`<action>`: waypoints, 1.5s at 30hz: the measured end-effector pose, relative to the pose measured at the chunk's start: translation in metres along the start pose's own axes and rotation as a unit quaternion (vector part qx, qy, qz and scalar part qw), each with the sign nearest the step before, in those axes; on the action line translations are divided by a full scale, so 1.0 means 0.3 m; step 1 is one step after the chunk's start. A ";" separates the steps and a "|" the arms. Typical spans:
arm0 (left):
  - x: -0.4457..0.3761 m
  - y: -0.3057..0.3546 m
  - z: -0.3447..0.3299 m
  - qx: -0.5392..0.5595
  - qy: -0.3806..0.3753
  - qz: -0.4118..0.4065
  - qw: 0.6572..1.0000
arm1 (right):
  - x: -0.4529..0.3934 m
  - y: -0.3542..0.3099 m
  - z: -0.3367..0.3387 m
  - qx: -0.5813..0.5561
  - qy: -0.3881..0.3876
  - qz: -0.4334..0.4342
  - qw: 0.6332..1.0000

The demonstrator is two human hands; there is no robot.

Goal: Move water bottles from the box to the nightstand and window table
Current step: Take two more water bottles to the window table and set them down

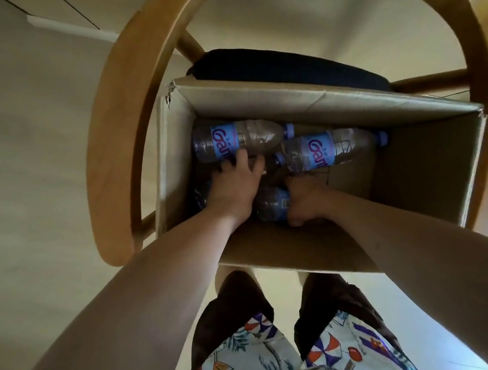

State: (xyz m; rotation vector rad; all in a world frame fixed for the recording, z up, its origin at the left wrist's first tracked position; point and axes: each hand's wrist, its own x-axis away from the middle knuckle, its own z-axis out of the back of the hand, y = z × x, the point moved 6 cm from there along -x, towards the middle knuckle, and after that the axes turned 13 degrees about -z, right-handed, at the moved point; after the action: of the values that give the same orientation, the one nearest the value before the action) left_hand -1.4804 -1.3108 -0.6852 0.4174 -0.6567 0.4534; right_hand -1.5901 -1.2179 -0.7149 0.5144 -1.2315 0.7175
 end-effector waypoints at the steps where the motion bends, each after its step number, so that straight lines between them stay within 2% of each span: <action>1: 0.004 0.000 0.003 -0.002 -0.014 -0.003 1.000 | 0.008 0.011 0.009 -0.016 -0.017 -0.005 1.000; 4: 0.028 0.013 0.020 -0.021 -0.045 0.000 0.999 | 0.053 0.049 0.050 -0.071 -0.035 -0.001 0.997; 8: 0.079 0.016 0.060 0.045 -0.059 0.035 0.997 | 0.142 0.111 0.080 -0.140 -0.028 -0.003 0.990; 16: 0.219 0.041 0.317 0.201 0.035 0.085 0.975 | 0.367 0.208 0.139 -0.289 -0.020 -0.020 0.957; 21: 0.317 0.122 0.572 0.319 0.109 0.114 0.934 | 0.547 0.236 0.256 -0.433 -0.013 -0.009 0.901; 24: 0.357 0.191 0.752 0.338 0.149 0.086 0.925 | 0.673 0.243 0.380 -0.486 -0.001 0.021 0.874; 27: 0.380 0.259 0.940 0.368 0.196 0.039 0.908 | 0.818 0.277 0.500 -0.571 0.042 0.059 0.817; 32: 0.396 0.428 1.203 0.445 0.222 -0.066 0.865 | 1.061 0.395 0.567 -0.731 0.089 0.111 0.668; 34: 0.396 0.533 1.273 0.469 0.210 -0.123 0.849 | 1.164 0.457 0.552 -0.773 0.101 0.116 0.615; 37: 0.405 0.712 1.340 0.489 0.201 -0.187 0.828 | 1.318 0.602 0.497 -0.800 0.199 0.089 0.559; 40: 0.433 0.941 1.371 0.492 0.170 -0.255 0.815 | 1.461 0.763 0.400 -0.823 0.263 0.082 0.496; 43: 0.483 1.195 1.369 0.502 0.125 -0.314 0.796 | 1.578 0.907 0.265 -0.854 0.271 0.124 0.427; 45: 0.520 1.373 1.346 0.509 0.083 -0.344 0.785 | 1.643 1.012 0.156 -0.859 0.299 0.137 0.392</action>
State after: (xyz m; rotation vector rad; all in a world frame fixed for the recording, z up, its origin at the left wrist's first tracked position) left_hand -1.7812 -1.1331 -0.2004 1.5727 0.0147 0.0896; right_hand -1.7625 -0.9398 -0.2351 -1.6316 -0.7244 -0.4233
